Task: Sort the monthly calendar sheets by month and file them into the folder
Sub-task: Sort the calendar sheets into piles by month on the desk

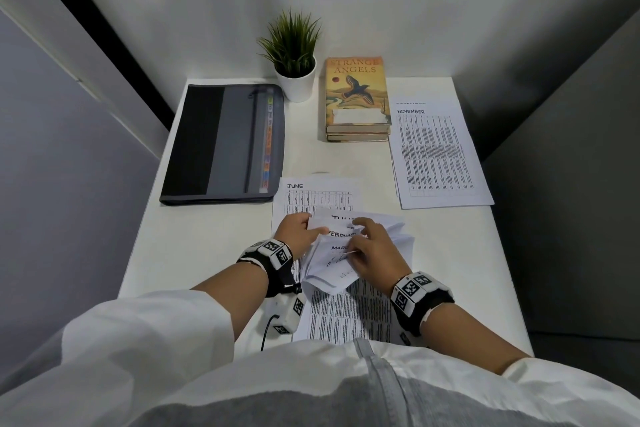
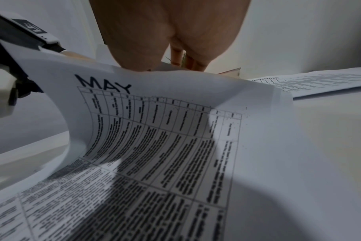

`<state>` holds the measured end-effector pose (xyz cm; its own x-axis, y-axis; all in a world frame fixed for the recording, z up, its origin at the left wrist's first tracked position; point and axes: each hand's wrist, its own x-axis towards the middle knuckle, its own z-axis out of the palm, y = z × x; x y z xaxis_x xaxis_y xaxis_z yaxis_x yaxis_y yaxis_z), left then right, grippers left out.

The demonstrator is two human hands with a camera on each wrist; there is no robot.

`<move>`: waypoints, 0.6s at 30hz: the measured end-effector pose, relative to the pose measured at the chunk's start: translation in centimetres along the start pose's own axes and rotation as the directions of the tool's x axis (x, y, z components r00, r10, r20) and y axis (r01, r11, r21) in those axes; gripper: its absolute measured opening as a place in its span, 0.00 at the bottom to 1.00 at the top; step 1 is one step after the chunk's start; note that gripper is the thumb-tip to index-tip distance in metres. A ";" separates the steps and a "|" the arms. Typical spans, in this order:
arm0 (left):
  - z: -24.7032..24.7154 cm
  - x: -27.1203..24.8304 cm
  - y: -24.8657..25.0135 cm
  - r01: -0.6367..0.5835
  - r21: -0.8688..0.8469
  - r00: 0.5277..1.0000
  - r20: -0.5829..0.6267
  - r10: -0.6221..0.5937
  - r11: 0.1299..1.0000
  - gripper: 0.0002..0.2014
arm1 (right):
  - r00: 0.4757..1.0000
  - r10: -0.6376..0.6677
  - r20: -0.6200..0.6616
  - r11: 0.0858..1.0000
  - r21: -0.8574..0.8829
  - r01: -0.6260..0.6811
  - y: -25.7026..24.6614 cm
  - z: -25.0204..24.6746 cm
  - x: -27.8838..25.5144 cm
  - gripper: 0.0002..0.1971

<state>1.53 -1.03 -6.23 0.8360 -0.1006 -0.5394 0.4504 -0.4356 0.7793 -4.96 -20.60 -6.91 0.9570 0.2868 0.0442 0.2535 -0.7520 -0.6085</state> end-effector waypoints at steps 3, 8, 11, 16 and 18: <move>0.2 -0.2 0.2 -0.001 -0.045 1.000 0.001 0.001 0.999 0.13 | 0.999 -0.039 -0.013 0.997 -0.068 0.038 -0.2 -0.2 0.0 0.04; -0.2 -0.2 0.1 -0.041 0.110 0.997 -0.061 0.048 0.993 0.23 | 1.000 -0.018 0.001 0.998 -0.054 0.018 -0.5 -0.7 0.0 0.02; -0.2 0.1 -0.1 -0.027 0.124 0.998 -0.061 0.035 0.992 0.23 | 1.000 -0.005 0.019 1.000 -0.017 0.005 -0.5 -0.7 0.0 0.02; 0.1 -0.1 -0.1 0.023 -0.030 1.000 -0.016 -0.023 0.999 0.12 | 1.000 -0.004 0.020 1.000 -0.031 0.004 -0.2 -0.4 -0.1 0.02; 0.3 -0.2 0.0 0.011 -0.053 1.000 -0.016 -0.012 0.999 0.18 | 0.999 -0.011 0.032 0.999 -0.036 0.012 -0.2 -0.4 0.0 0.02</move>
<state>1.24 -1.31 -6.16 0.8354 -0.0807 -0.5436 0.4759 -0.3885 0.7891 -4.99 -20.67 -6.47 0.9493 0.3133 0.0256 0.2697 -0.7697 -0.5786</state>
